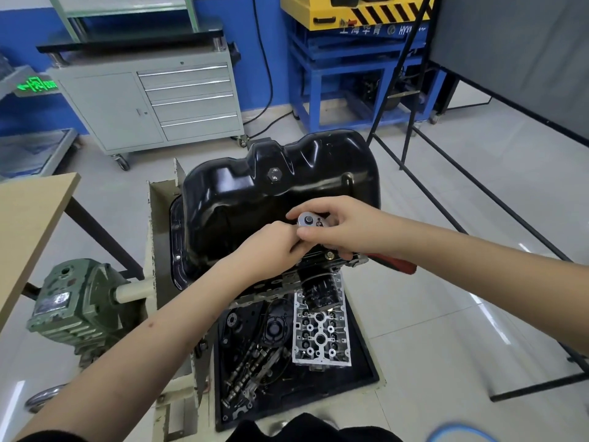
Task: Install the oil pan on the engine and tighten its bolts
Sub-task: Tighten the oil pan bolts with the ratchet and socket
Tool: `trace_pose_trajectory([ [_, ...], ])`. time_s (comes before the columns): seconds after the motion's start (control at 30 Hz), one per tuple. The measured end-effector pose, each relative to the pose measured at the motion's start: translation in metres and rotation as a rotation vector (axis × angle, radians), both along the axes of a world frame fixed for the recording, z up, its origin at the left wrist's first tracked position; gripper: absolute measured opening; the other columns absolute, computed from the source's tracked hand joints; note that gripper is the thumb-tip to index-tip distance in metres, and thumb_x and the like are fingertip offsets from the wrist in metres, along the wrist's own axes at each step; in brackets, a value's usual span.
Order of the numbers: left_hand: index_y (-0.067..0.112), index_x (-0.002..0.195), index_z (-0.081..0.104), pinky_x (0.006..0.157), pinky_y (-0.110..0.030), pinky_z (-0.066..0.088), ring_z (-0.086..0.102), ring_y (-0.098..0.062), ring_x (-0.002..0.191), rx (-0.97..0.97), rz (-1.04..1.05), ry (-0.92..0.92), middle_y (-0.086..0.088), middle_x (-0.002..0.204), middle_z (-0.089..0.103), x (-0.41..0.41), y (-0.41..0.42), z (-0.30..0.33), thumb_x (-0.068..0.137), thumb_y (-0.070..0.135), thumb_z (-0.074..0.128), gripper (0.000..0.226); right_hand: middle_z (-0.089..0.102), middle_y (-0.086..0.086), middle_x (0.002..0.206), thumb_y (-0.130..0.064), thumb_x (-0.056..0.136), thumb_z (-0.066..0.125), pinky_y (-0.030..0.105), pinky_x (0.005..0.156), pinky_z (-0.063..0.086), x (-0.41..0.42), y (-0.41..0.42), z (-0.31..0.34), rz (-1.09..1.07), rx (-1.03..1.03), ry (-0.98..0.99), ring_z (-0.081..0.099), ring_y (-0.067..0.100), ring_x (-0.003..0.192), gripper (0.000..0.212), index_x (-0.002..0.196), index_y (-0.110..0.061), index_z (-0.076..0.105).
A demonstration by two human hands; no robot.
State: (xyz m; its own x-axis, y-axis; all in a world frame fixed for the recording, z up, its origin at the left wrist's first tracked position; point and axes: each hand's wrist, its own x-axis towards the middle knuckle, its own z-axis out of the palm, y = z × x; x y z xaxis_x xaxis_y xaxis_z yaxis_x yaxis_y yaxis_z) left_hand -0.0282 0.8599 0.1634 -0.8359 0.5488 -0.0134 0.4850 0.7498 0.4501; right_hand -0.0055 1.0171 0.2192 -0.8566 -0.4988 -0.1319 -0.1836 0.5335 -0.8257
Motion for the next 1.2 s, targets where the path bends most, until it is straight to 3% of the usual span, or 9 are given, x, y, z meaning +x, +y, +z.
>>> trace_pose_trajectory([
  [0.23,0.012,0.079,0.054,0.052,-0.026,0.04,0.046,-0.013,0.052,0.003,0.028,-0.026,0.004,0.057,0.048,0.002,-0.001,-0.002,0.095,0.03,0.04,0.028,0.04,-0.016,0.037,-0.016,0.091,0.055,0.014,0.035,0.032,0.011,-0.003,-0.005,-0.128,-0.226,-0.182,0.036,0.001,0.034,0.017,0.107,-0.014,0.059],
  [0.3,0.011,0.079,0.058,0.053,-0.028,0.043,0.05,-0.015,0.054,0.038,0.062,-0.051,0.001,0.06,0.053,0.001,-0.001,-0.003,0.095,0.032,0.041,0.031,0.041,-0.016,0.038,-0.018,0.091,0.055,0.015,0.036,0.033,0.009,-0.003,-0.003,-0.113,-0.21,-0.182,0.035,0.002,0.035,0.016,0.107,-0.013,0.058],
  [0.43,0.01,0.094,0.063,0.053,-0.013,0.042,0.053,-0.001,0.045,0.122,0.086,-0.042,-0.001,0.067,0.062,-0.004,0.004,0.006,0.095,0.032,0.043,0.03,0.043,-0.003,0.05,-0.022,0.09,0.056,0.019,0.036,0.036,-0.005,0.001,0.013,-0.077,-0.062,-0.036,0.035,0.006,0.039,0.015,0.103,-0.017,0.06],
  [0.57,0.008,0.07,0.057,0.055,-0.023,0.047,0.058,-0.01,0.048,0.275,0.106,-0.015,-0.01,0.065,0.063,-0.009,0.003,0.027,0.09,0.034,0.051,0.033,0.035,-0.011,0.042,-0.026,0.09,0.056,0.017,0.035,0.031,-0.015,0.016,0.044,-0.036,-0.157,-0.071,0.025,0.007,0.035,0.011,0.097,-0.019,0.06],
  [0.7,0.018,0.062,0.056,0.052,-0.014,0.048,0.058,-0.003,0.048,0.335,0.134,-0.037,0.01,0.051,0.058,-0.006,-0.006,0.039,0.089,0.033,0.054,0.03,0.039,-0.01,0.042,-0.028,0.089,0.057,0.018,0.037,0.033,-0.018,0.018,0.059,0.011,-0.224,-0.083,0.025,0.008,0.034,0.026,0.109,-0.011,0.058],
  [0.8,0.013,0.064,0.058,0.061,-0.024,0.054,0.062,-0.01,0.054,0.327,0.186,-0.049,0.008,0.053,0.059,0.001,-0.019,0.039,0.088,0.035,0.055,0.032,0.038,-0.009,0.044,-0.026,0.09,0.055,0.018,0.037,0.032,-0.016,0.005,0.058,0.076,-0.234,-0.104,0.024,0.01,0.038,0.036,0.114,0.001,0.051],
  [0.93,0.004,0.067,0.057,0.069,-0.042,0.055,0.062,-0.019,0.058,0.328,0.237,-0.078,-0.009,0.06,0.058,0.01,-0.043,0.032,0.088,0.035,0.054,0.037,0.039,-0.01,0.044,-0.025,0.091,0.054,0.018,0.037,0.032,-0.015,-0.021,0.05,0.116,-0.246,-0.121,0.024,0.01,0.039,0.032,0.111,0.0,0.054],
  [1.07,0.002,0.079,0.062,0.07,-0.042,0.056,0.065,-0.016,0.06,0.322,0.282,-0.115,-0.013,0.07,0.065,0.017,-0.073,0.023,0.085,0.04,0.054,0.04,0.04,-0.01,0.044,-0.025,0.091,0.054,0.02,0.038,0.033,-0.013,-0.053,0.042,0.168,-0.212,-0.14,0.027,0.009,0.038,0.011,0.094,-0.017,0.06],
  [1.2,0.003,0.079,0.062,0.07,-0.04,0.056,0.066,-0.013,0.059,0.286,0.255,-0.148,-0.004,0.069,0.066,0.019,-0.095,0.013,0.088,0.038,0.052,0.037,0.04,-0.011,0.043,-0.025,0.091,0.054,0.019,0.038,0.034,-0.009,-0.078,0.033,0.137,-0.166,-0.119,0.029,0.008,0.037,0.017,0.099,-0.012,0.06],
])
